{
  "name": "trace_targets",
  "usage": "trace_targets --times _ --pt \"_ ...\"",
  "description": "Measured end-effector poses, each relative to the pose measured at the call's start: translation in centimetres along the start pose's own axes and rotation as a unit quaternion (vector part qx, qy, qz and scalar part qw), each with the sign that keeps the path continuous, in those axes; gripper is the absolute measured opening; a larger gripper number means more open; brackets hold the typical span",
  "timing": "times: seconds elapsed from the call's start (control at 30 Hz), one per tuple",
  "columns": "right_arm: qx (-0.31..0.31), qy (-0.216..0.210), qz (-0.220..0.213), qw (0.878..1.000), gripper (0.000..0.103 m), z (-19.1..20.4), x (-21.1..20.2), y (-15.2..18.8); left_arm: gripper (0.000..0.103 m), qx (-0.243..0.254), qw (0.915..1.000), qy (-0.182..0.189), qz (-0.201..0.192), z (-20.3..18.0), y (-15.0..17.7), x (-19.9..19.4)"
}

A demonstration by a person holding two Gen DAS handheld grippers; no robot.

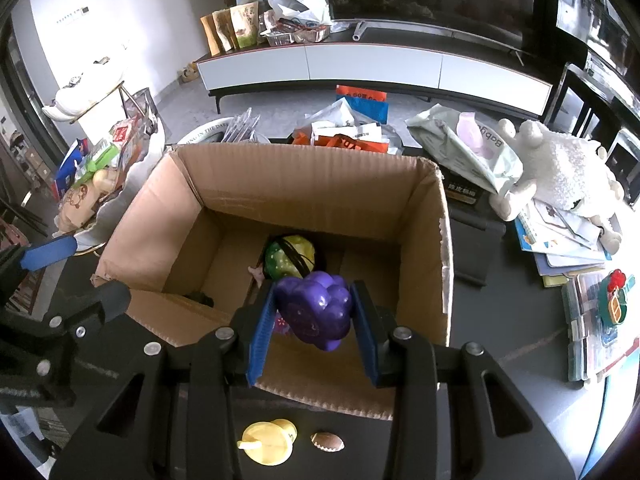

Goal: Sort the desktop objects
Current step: 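Open the right tool inside the box to release the purple grape, then withdraw both tools from the box back toward the yellow cup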

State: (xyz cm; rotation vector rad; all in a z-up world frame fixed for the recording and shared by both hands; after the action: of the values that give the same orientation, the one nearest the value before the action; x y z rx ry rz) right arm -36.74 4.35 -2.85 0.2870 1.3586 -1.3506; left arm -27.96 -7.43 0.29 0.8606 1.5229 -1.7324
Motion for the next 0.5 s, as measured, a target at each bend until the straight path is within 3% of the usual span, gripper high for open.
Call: trace_targets --times 0.4,0.43,0.5 --pt "-0.008 0.014 0.013 1.000 0.035 0.31 0.91 -0.09 0.103 -0.007 0.9999 -0.009 0.012 0.94 0.38 0.66" --pt "-0.012 0.017 0.014 1.000 0.038 0.42 1.00 -0.06 0.103 -0.006 0.9999 -0.009 0.012 0.88 0.43 0.63" --pt "-0.014 0.019 0.008 1.000 0.056 0.62 0.89 -0.14 0.103 -0.004 0.9999 -0.008 0.010 0.79 0.49 0.54"
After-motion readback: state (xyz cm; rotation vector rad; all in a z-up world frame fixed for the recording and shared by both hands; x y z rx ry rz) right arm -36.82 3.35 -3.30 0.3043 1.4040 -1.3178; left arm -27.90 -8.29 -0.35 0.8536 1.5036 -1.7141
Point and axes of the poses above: each gripper's, at about its wrist camera, not at the fingertips, and x roughly the way its jaws point, z to its left, y to its underside, the point moved 6 cm from there along x, roughly the way its jaws point, and after that the axes turned 11 degrees about x, right-handed, at the moved point
